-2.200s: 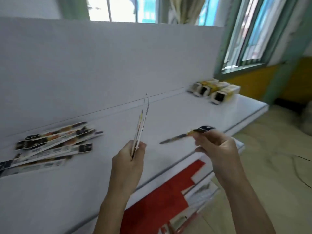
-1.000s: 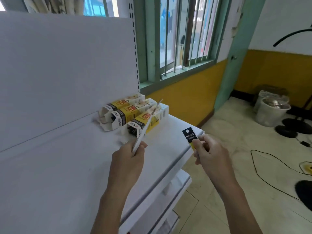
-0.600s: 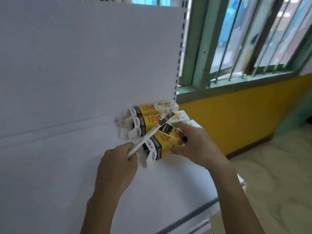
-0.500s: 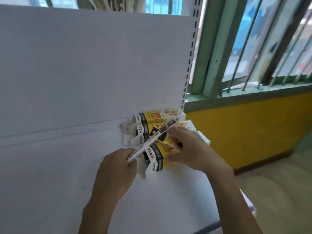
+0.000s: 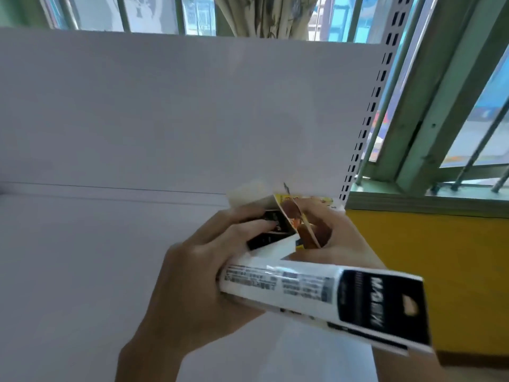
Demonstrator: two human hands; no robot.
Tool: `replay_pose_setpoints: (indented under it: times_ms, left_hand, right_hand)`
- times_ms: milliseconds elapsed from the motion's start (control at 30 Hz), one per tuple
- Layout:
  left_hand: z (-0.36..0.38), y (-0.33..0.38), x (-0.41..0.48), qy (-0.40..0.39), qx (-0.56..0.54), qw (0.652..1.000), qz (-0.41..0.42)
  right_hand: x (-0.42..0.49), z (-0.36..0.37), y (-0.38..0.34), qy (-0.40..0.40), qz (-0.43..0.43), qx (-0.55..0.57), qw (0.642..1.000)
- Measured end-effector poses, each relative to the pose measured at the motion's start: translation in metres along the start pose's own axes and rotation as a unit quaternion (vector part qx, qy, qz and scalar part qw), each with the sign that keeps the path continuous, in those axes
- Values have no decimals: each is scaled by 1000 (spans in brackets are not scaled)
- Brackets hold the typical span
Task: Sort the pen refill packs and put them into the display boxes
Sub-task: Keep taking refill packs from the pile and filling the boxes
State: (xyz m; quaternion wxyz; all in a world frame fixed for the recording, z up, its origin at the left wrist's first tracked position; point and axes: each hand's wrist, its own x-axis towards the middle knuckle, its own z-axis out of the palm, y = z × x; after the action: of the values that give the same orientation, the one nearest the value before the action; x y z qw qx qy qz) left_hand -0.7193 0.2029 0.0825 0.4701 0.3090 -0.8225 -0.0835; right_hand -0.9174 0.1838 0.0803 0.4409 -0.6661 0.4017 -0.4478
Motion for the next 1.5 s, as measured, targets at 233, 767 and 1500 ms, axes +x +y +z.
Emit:
replay_pose_setpoints:
  times_ms: [233, 767, 1500]
  left_hand:
    - [20, 10, 10, -3, 114, 993, 9]
    - [51, 22, 20, 8, 93, 994, 56]
    - [48, 11, 11, 94, -21, 995, 17]
  right_hand:
    - [-14, -20, 7, 71, -44, 101, 991]
    - [-36, -14, -79, 275, -277, 44, 920]
    - [-35, -29, 16, 4, -6, 43, 999]
